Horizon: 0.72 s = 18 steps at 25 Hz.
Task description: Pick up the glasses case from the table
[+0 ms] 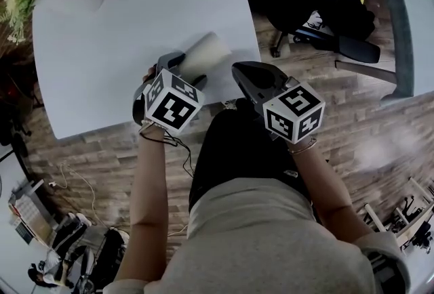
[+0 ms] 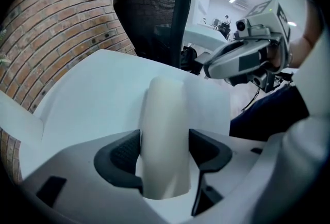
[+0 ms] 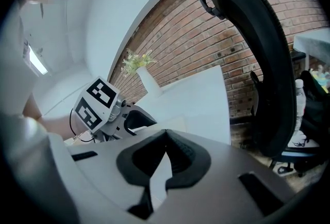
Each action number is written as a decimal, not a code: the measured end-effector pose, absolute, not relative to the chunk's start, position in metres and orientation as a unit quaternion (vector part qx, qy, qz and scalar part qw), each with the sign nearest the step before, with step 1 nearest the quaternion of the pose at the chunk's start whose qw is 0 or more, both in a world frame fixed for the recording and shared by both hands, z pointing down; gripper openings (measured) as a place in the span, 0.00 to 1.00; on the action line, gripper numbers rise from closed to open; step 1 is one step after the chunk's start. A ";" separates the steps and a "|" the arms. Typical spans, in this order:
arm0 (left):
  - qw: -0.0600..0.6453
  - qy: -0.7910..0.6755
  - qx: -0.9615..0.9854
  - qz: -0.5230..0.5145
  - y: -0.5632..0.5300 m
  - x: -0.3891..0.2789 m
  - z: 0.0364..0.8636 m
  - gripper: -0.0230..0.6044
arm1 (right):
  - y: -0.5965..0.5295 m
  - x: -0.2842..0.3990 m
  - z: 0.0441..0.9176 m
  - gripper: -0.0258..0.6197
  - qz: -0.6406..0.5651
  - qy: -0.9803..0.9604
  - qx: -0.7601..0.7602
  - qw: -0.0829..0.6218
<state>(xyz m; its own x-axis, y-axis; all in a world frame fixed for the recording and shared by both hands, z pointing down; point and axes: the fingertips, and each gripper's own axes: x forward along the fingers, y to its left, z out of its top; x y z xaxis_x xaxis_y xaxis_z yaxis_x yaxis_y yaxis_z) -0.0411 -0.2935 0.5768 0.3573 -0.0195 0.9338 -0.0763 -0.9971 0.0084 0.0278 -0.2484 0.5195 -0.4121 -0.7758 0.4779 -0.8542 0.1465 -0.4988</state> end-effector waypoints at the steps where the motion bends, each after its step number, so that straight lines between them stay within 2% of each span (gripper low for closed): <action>1: 0.025 -0.031 0.824 0.565 -0.293 -0.041 0.577 0.50 | -0.248 0.028 0.521 0.04 0.369 -0.754 0.541 0.055; 7: 0.041 -0.049 0.834 0.549 -0.295 -0.043 0.577 0.49 | -0.251 0.031 0.527 0.04 0.370 -0.747 0.548 0.065; 13: 0.136 -0.080 0.860 0.485 -0.289 -0.037 0.568 0.48 | -0.254 0.032 0.535 0.04 0.380 -0.731 0.562 0.073; 18: 0.172 -0.089 0.873 0.448 -0.290 -0.035 0.561 0.48 | -0.265 0.029 0.539 0.04 0.392 -0.727 0.559 0.075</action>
<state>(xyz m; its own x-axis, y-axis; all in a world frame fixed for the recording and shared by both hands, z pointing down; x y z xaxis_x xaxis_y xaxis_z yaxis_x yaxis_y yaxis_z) -0.0349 -0.2903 0.5611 0.5832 -0.0014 0.8124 -0.3101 -0.9247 0.2210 0.0287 -0.2650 0.5391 -0.3632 -0.7547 0.5464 -0.8714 0.0676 -0.4859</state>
